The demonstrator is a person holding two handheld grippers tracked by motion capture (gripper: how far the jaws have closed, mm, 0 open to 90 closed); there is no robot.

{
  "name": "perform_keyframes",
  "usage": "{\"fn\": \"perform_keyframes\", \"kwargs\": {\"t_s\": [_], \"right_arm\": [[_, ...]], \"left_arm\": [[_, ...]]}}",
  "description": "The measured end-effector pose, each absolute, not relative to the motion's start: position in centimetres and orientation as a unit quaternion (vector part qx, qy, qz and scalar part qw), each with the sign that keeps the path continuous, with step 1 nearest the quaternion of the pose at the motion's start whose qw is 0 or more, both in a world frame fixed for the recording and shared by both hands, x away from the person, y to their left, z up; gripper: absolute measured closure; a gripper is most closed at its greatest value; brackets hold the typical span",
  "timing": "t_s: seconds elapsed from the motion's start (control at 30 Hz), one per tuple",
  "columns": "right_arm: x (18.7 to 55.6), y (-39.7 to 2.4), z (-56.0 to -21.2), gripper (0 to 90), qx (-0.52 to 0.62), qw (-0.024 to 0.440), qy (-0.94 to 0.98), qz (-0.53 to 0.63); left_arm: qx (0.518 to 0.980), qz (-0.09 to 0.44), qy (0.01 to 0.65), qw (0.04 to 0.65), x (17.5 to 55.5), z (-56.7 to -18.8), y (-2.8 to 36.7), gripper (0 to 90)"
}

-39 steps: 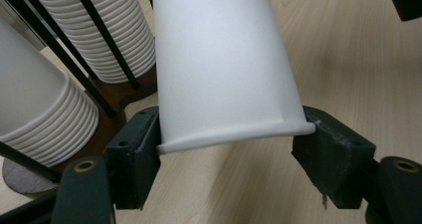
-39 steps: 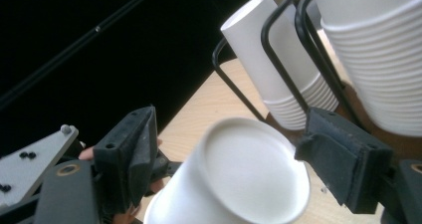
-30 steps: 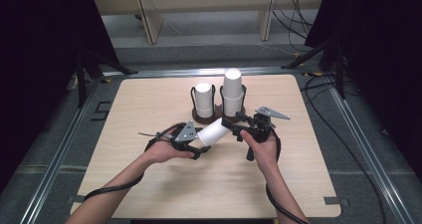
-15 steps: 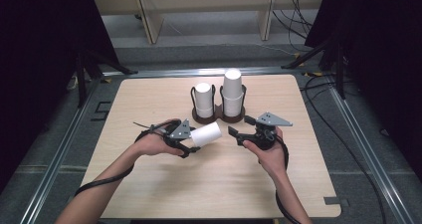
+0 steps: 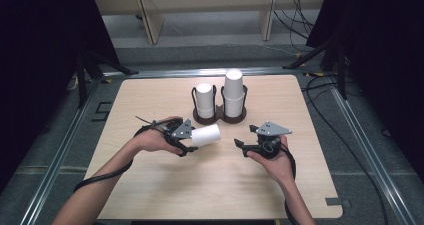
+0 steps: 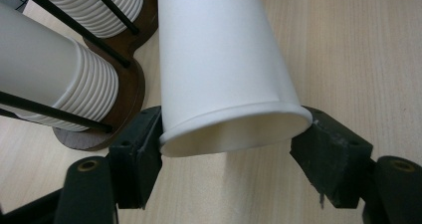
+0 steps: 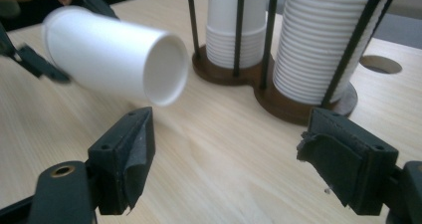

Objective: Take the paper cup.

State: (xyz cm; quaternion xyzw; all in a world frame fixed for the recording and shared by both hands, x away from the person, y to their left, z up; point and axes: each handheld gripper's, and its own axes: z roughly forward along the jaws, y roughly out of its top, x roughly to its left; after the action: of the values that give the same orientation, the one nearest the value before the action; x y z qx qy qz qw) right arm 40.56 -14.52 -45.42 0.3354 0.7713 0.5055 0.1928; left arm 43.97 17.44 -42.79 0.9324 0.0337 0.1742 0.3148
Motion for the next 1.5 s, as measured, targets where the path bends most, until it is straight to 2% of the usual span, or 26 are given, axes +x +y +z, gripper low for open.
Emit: {"fn": "perform_keyframes", "kwargs": {"t_s": [0.27, 0.3, 0.7, 1.13, 1.5], "right_arm": [[40.2, -15.0, -46.5, 21.1, 0.324, 0.216, 0.787, 0.48], [39.9, -14.8, -46.5, 21.2, 0.339, 0.205, 0.782, 0.48], [39.2, -14.9, -46.8, 21.1, 0.305, 0.209, 0.8, 0.472], [39.0, -14.9, -46.6, 21.1, 0.299, 0.208, 0.801, 0.476], [38.8, -15.2, -46.7, 21.2, 0.3, 0.205, 0.798, 0.48]], "left_arm": [[0.939, 0.167, 0.022, 0.301, 44.2, -42.5, 17.4, 29.9], [0.938, 0.17, 0.023, 0.302, 44.1, -42.6, 17.4, 29.9], [0.946, 0.161, -0.001, 0.281, 44.1, -42.1, 17.1, 30.4], [0.944, 0.157, -0.013, 0.29, 44.3, -41.7, 17.2, 30.6], [0.953, 0.15, -0.028, 0.261, 44.5, -41.3, 16.8, 30.9]]}}
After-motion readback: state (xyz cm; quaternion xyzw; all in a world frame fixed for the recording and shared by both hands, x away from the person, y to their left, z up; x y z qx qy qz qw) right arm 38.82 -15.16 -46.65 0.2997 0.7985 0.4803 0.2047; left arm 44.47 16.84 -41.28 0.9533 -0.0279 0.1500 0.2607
